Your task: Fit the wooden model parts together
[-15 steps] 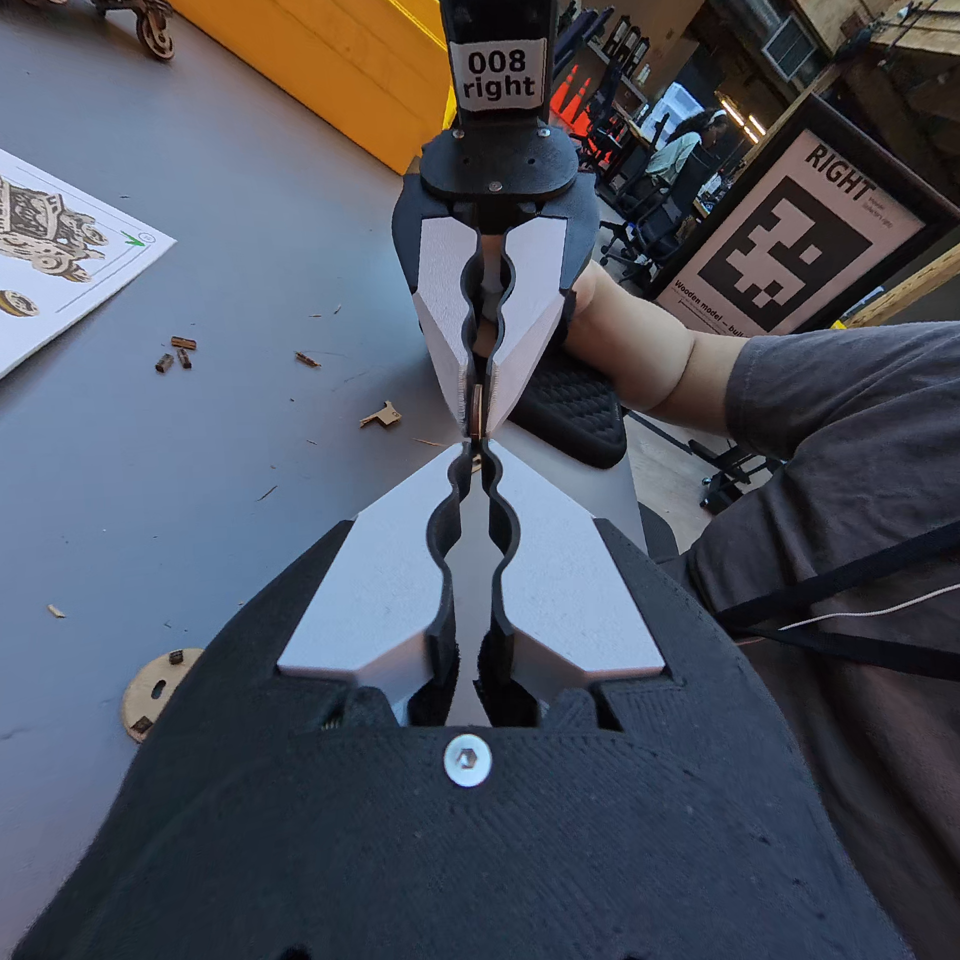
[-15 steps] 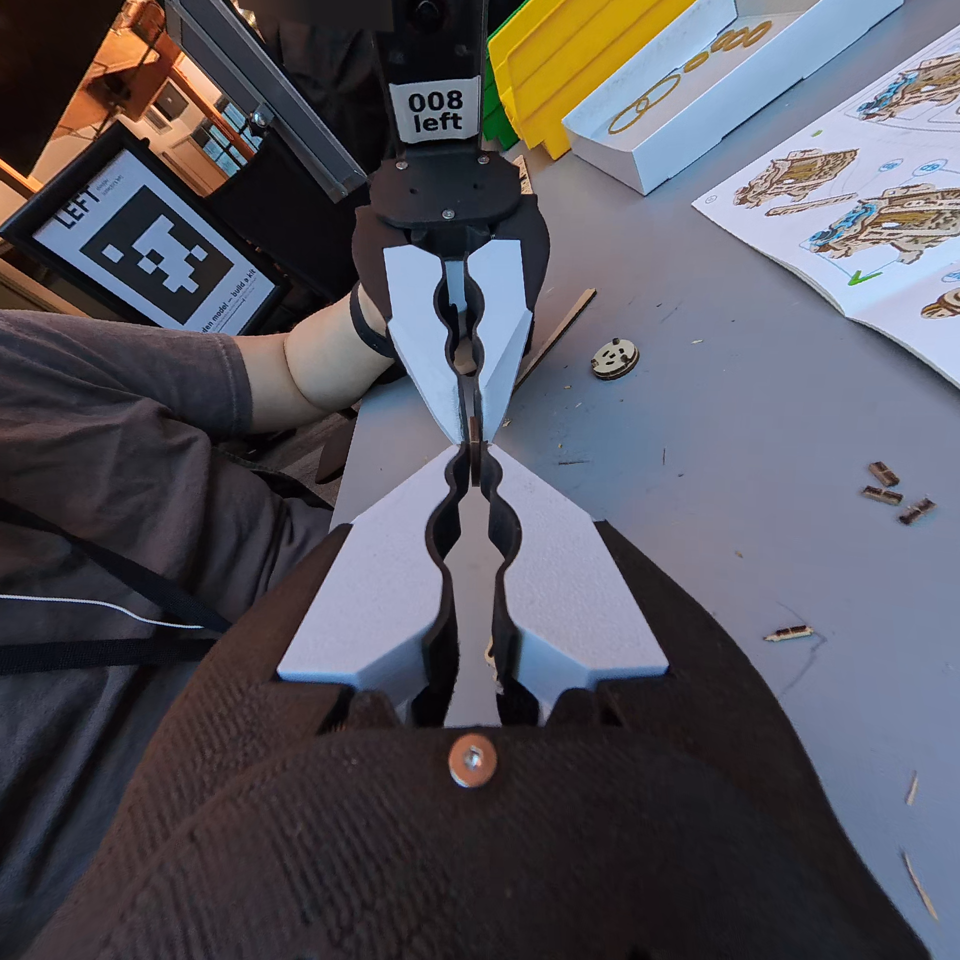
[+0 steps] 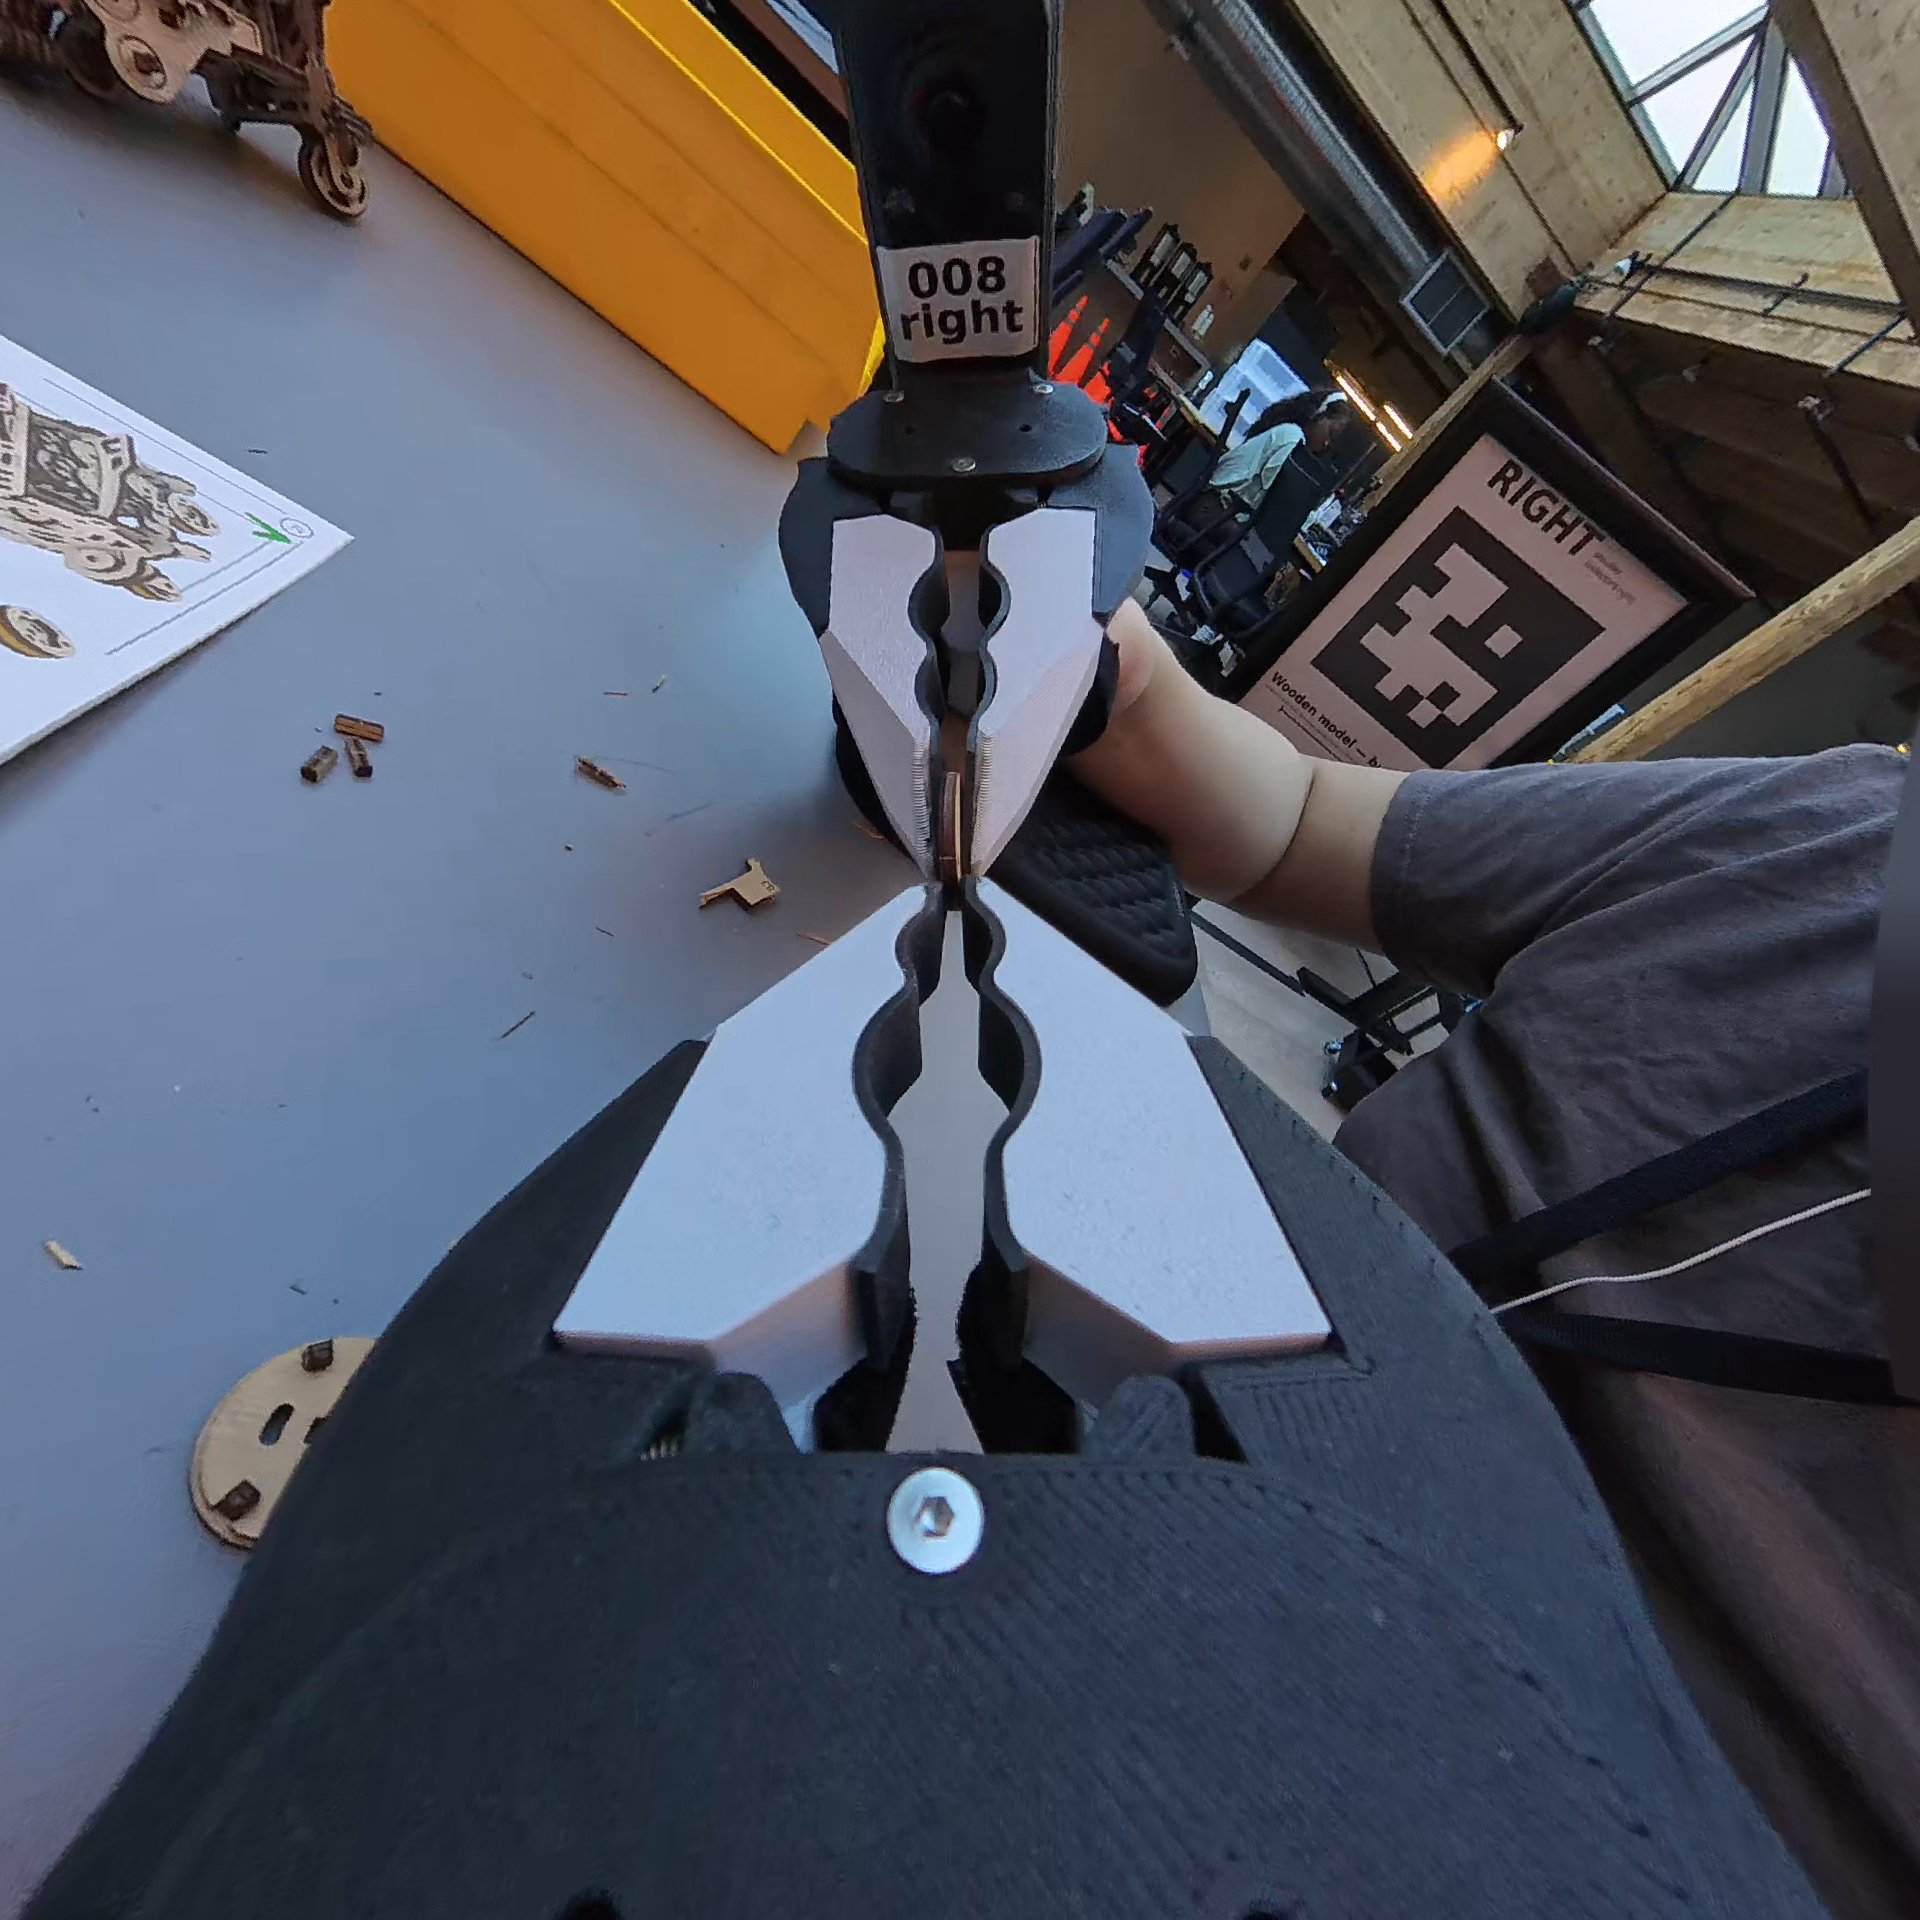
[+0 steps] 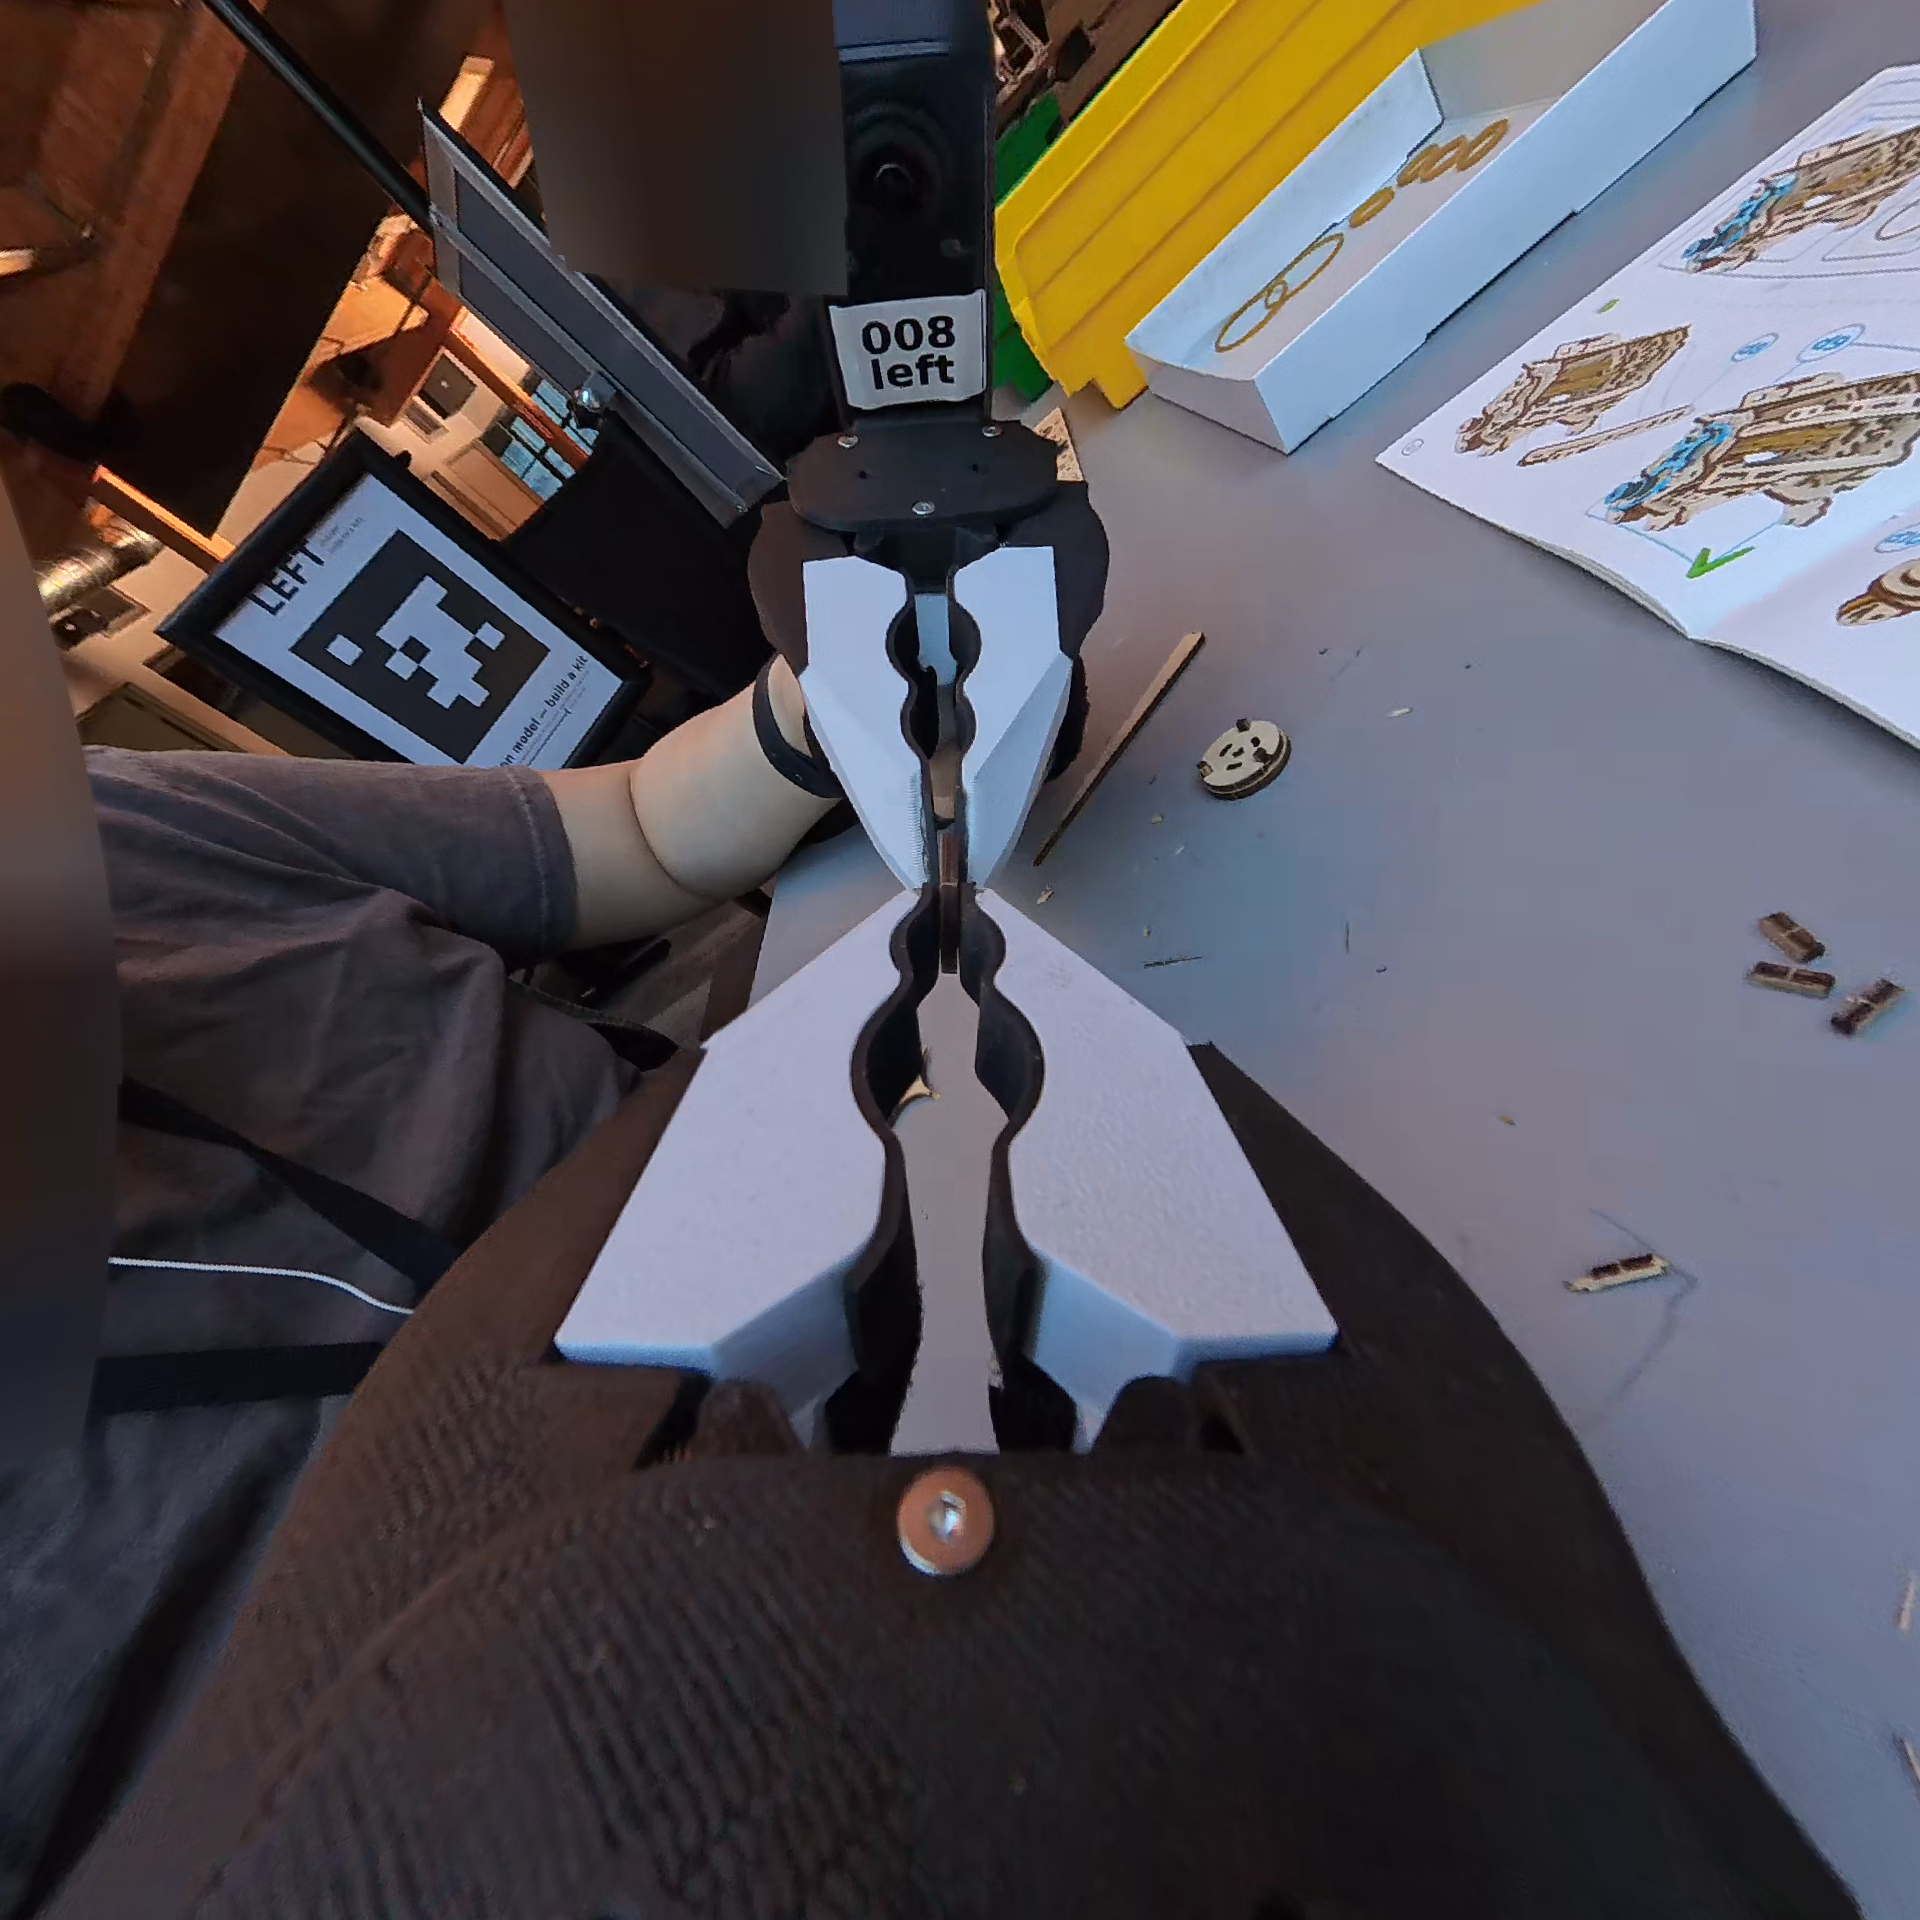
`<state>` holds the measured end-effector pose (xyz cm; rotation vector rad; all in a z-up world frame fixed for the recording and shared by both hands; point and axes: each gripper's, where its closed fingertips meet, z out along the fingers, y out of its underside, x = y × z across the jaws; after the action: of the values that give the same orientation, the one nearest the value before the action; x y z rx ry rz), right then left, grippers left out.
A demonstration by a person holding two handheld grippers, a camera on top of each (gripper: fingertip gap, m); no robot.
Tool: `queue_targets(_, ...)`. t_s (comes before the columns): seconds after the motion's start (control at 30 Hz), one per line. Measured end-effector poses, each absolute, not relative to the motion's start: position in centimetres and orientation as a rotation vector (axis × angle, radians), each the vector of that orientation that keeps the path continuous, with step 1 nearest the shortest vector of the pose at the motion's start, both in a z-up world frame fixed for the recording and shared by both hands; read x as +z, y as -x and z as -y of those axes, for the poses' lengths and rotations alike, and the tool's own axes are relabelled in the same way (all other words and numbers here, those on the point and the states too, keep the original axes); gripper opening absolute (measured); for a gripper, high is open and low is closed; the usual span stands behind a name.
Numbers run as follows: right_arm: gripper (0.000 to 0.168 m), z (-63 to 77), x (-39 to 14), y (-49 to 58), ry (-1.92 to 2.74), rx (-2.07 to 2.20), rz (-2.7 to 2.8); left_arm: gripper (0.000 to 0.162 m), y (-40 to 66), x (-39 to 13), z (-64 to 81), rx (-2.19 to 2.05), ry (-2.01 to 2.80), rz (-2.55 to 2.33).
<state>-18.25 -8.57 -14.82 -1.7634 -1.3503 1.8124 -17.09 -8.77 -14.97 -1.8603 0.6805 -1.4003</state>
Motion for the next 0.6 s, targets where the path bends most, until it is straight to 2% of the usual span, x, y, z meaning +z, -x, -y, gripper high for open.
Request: queue_targets(0.6, 0.001, 8.27, -14.69, 18.56, 1.760, 1.867, 1.285, 0.001, 17.11, -15.19, 8.71, -1.368, 1.877, -0.694)
